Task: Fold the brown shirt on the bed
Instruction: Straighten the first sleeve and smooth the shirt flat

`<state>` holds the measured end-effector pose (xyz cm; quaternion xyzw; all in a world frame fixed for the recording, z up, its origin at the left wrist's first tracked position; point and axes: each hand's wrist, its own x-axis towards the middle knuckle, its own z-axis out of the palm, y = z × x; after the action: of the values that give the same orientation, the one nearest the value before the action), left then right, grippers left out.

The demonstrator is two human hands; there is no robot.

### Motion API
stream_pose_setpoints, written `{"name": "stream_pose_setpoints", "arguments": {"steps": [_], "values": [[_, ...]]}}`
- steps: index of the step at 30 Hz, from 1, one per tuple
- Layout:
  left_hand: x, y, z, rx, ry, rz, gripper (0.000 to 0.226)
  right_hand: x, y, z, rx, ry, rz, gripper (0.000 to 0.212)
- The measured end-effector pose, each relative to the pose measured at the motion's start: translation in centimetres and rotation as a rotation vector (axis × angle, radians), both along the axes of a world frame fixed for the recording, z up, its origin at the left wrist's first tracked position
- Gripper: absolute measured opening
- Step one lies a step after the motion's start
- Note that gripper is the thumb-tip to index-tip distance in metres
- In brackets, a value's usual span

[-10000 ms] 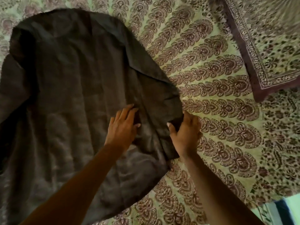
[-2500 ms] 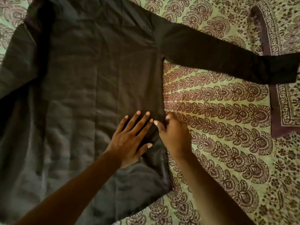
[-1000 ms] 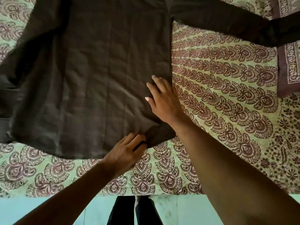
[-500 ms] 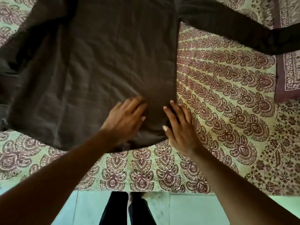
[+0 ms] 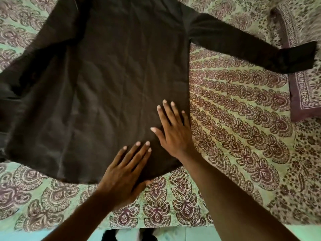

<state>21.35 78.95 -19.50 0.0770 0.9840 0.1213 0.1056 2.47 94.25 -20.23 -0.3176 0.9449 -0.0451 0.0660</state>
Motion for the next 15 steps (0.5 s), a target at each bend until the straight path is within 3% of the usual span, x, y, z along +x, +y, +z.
{"name": "stream_pose_setpoints", "arguments": {"steps": [4,10,15], "values": [[-0.9,-1.7,1.2,0.059,0.121,0.106,0.07,4.5,2.3,0.1,0.054,-0.029,0.014,0.071],[-9.4,-6.4,-0.3,-0.078,0.068,0.133,0.076,9.0,5.6,1.1,0.039,-0.132,0.182,0.062],[-6.6,-6.3,-1.1,-0.085,0.046,0.113,0.078,5.9,2.1,3.0,-0.146,-0.04,-0.007,0.066]]}}
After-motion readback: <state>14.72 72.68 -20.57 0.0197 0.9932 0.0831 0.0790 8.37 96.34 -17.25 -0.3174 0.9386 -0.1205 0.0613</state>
